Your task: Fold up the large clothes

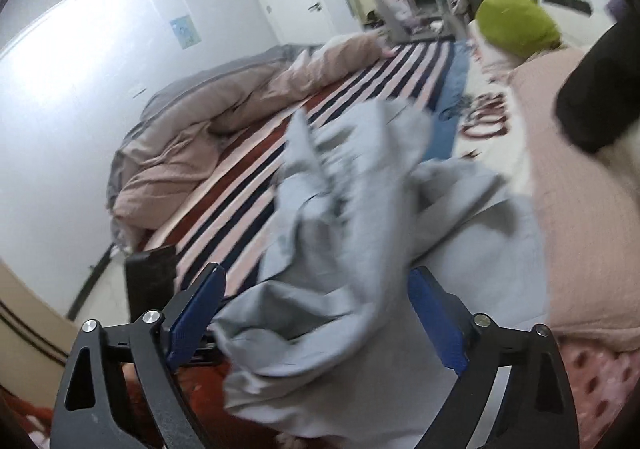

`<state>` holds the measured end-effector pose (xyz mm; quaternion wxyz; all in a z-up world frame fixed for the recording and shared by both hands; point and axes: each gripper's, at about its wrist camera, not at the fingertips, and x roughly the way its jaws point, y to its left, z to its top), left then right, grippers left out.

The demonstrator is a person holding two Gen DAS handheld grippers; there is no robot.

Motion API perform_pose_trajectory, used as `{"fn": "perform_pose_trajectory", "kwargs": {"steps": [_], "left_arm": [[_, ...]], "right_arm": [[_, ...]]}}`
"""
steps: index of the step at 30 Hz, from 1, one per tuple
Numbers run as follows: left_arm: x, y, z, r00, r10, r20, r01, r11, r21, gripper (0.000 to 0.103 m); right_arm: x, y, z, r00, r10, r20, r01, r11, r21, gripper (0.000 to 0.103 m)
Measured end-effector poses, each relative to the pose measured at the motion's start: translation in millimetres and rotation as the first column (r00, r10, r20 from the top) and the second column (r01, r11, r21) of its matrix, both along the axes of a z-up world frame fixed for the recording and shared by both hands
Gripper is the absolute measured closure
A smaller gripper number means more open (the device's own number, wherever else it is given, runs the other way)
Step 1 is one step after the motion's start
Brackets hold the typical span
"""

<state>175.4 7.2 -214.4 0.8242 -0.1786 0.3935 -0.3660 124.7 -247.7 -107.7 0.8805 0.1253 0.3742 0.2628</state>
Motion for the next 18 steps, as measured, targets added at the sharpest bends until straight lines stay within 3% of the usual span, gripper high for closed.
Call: {"fn": "perform_pose_trajectory", "kwargs": {"steps": [3,4,5,8,11,14,18], "left_arm": [[0.1,2.1,-2.7,1.000,0.014,-0.002,-0.014,0.999,-0.031,0.049],[-2.0,2.5,-3.4,1.000,0.019,0.000,-0.019,0.999,-0.035,0.049],[-2.3,2.9,-3.5,1.000,0.028,0.001,-0.028,0.999,-0.039,0.048],[-1.3,3.1,5.1,0.999,0.035,-0.009,-0.036,0.996,-0.087,0.045],[-4.3,-5.4,25.2,0.999,-0.003,0.044,0.008,0.994,-0.113,0.045],[-8.2,-28.6,47.3,0.992,-0.068,0.108,0.078,0.993,-0.090,0.039],[-11.0,-69.1,69.6,0.971,-0.182,0.153,0.196,0.978,-0.077,0.030]], "right_arm": [[7.8,14.7,-21.1,0.998,-0.047,-0.030,0.045,0.996,-0.072,0.007],[8.3,15.8,-25.7,0.998,-0.059,-0.028,0.057,0.995,-0.076,0.017],[7.0,16.1,-27.4,0.997,-0.078,-0.011,0.077,0.993,-0.090,0.041],[-2.8,6.7,-20.6,0.992,-0.113,0.058,0.118,0.989,-0.091,0.079],[-23.3,-7.8,-2.8,0.982,-0.120,0.145,0.129,0.990,-0.057,0.091],[-48.5,-33.4,9.8,0.962,-0.177,0.206,0.186,0.982,-0.026,0.094],[-77.5,-91.2,-1.2,0.935,-0.300,0.188,0.294,0.954,0.061,0.095]]}}
